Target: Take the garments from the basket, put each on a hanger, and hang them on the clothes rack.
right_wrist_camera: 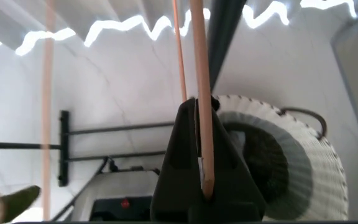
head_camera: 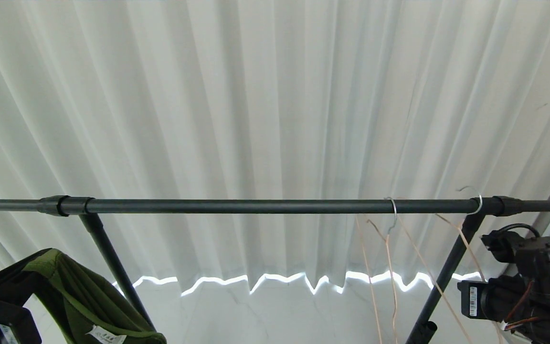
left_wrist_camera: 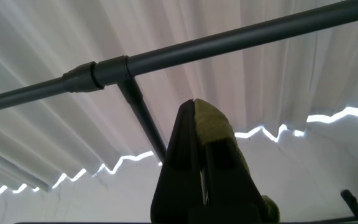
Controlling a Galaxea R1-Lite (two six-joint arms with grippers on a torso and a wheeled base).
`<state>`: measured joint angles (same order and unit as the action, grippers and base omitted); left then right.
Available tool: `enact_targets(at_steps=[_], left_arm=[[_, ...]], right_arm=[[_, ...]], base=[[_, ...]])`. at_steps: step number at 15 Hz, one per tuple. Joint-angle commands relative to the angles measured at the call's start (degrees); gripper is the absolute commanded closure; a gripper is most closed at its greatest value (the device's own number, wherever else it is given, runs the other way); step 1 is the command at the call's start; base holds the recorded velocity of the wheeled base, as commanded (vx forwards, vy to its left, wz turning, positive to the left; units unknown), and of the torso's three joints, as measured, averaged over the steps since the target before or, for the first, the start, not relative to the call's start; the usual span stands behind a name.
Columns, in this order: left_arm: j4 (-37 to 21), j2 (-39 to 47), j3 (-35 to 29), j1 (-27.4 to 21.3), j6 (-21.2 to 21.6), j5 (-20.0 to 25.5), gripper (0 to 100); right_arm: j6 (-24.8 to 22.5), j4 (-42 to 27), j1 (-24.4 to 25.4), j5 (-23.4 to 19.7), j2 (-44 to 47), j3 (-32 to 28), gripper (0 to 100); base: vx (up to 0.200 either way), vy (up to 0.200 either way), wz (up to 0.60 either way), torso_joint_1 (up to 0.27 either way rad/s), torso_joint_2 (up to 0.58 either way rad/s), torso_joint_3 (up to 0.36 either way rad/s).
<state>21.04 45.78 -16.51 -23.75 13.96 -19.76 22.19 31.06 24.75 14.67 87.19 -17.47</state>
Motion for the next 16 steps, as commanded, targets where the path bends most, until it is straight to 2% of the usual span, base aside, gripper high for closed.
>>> enact_targets(at_steps=[1,11,16], left_arm=[[0.1,-0.4,-0.1,0.0,0.0,0.0,100],[0.0,-0.6,0.0,0.0,0.1,-0.4,100],[0.0,-0.7,-0.1,0.1,0.1,-0.6,100]], right_arm=[[-0.7,0.1,0.0,-1.1,-7.3,0.2,100],[-3.4,-0.1,0.1,-2.8,-16.6,6.0,100],[-3.4,-0.1,0.1,-3.0,-17.2,6.3,100]], base=[[0.000,0.000,0.00,0.000,0.00,0.000],[0.000,0.000,0.00,0.000,0.00,0.000],[-0.200,0.000,0.00,0.004,0.01,0.000]])
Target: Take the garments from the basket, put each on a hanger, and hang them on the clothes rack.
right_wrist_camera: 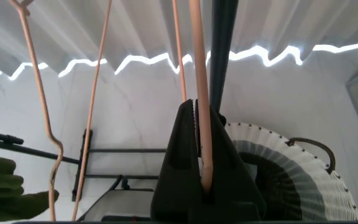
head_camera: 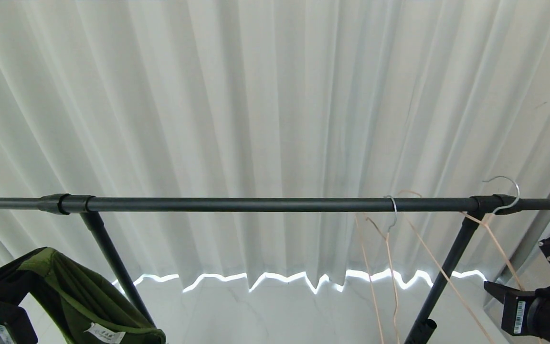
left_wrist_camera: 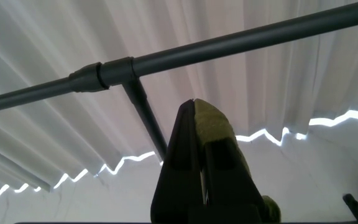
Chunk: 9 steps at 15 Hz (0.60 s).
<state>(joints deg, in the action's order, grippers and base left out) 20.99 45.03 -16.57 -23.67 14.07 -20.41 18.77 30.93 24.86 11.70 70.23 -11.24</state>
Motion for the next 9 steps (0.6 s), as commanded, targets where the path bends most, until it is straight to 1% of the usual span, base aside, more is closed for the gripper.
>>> enact_targets(at_steps=[1,5,9], left_arm=[[0.0,0.1,0.0,0.0,0.0,0.0,100],[0.0,0.0,0.0,0.1,0.0,0.0,100],[0.0,0.0,0.0,0.1,0.0,0.0,100]], right_arm=[[0.0,0.0,0.1,0.0,-0.3,0.1,100],[0.0,0.0,0.3,-1.2,-0.4,0.5,100],[0.0,0.0,0.5,-1.2,-0.4,1.1,100]], base=[[-0.200,0.000,0.00,0.012,0.01,0.007],[-0.200,0.000,0.00,-0.006,0.00,0.004],[-0.200,0.000,0.00,0.004,0.00,-0.001]])
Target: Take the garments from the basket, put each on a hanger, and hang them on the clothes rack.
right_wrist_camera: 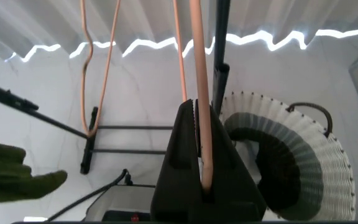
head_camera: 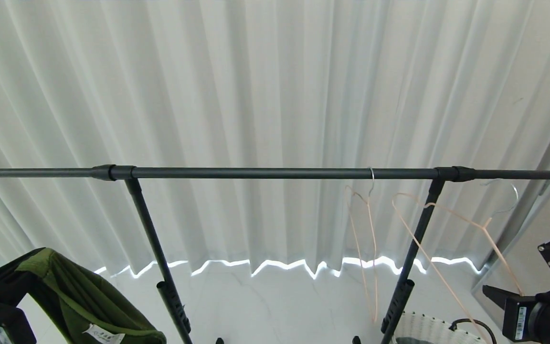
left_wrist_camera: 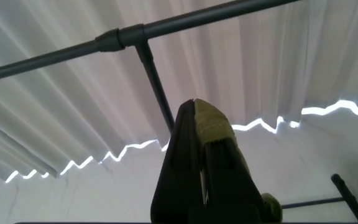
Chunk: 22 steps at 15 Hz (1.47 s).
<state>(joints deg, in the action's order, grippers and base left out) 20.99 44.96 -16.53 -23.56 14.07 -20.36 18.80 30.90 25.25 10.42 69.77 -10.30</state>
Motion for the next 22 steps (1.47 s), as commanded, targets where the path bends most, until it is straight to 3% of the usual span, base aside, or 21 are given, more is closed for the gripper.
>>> enact_targets(at_steps=[1,3,13,22], left_arm=[[0.0,0.0,0.2,0.0,0.0,0.1,100],[0.0,0.0,0.3,0.0,0.0,0.1,100],[0.0,0.0,0.3,0.0,1.0,0.1,100],[0.0,-0.1,0.5,-0.1,1.5,0.2,100]], right_arm=[[0.0,0.0,0.1,0.0,0.1,0.3,100],[0.0,0.0,0.1,-0.1,0.1,0.4,100],[0.0,0.0,0.3,-1.6,-0.7,0.4,100],[0.1,0.0,0.2,-1.8,-0.9,0.5,100]], base=[[-0.200,0.000,0.00,0.007,0.00,0.002],[-0.200,0.000,0.00,0.000,0.00,0.005],[0.000,0.000,0.00,0.000,0.00,0.000],[0.000,0.178,0.00,0.001,0.00,0.002]])
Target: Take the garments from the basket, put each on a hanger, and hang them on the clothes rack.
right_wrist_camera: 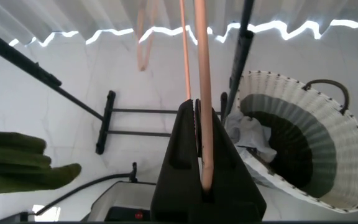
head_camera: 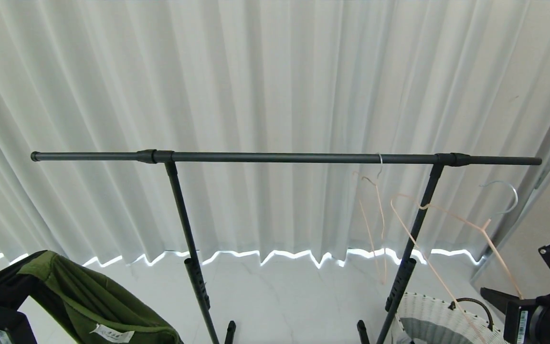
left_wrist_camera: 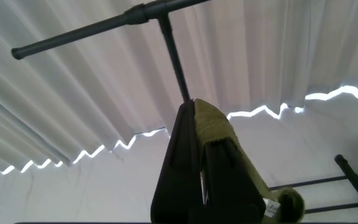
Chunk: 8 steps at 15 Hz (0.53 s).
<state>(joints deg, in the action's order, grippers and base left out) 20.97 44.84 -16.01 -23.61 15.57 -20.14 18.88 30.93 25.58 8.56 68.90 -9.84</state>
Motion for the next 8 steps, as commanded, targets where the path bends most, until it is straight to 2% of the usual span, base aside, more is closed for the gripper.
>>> enact_targets(at_steps=[1,6,8], left_arm=[[0.0,0.0,0.1,0.0,0.0,0.1,100],[0.1,0.1,0.4,-0.1,0.1,0.4,100],[0.1,0.2,0.9,-0.3,1.2,0.4,100]], right_arm=[[0.0,0.0,-0.1,0.0,-0.9,0.1,100],[-0.6,0.1,-0.3,0.0,-4.7,2.8,100],[-1.4,0.0,-0.4,-1.8,-9.0,2.8,100]], base=[[0.000,0.000,0.00,0.000,0.00,0.000],[0.000,0.000,0.00,0.000,0.00,0.000],[0.000,0.000,0.00,0.000,0.00,0.000]])
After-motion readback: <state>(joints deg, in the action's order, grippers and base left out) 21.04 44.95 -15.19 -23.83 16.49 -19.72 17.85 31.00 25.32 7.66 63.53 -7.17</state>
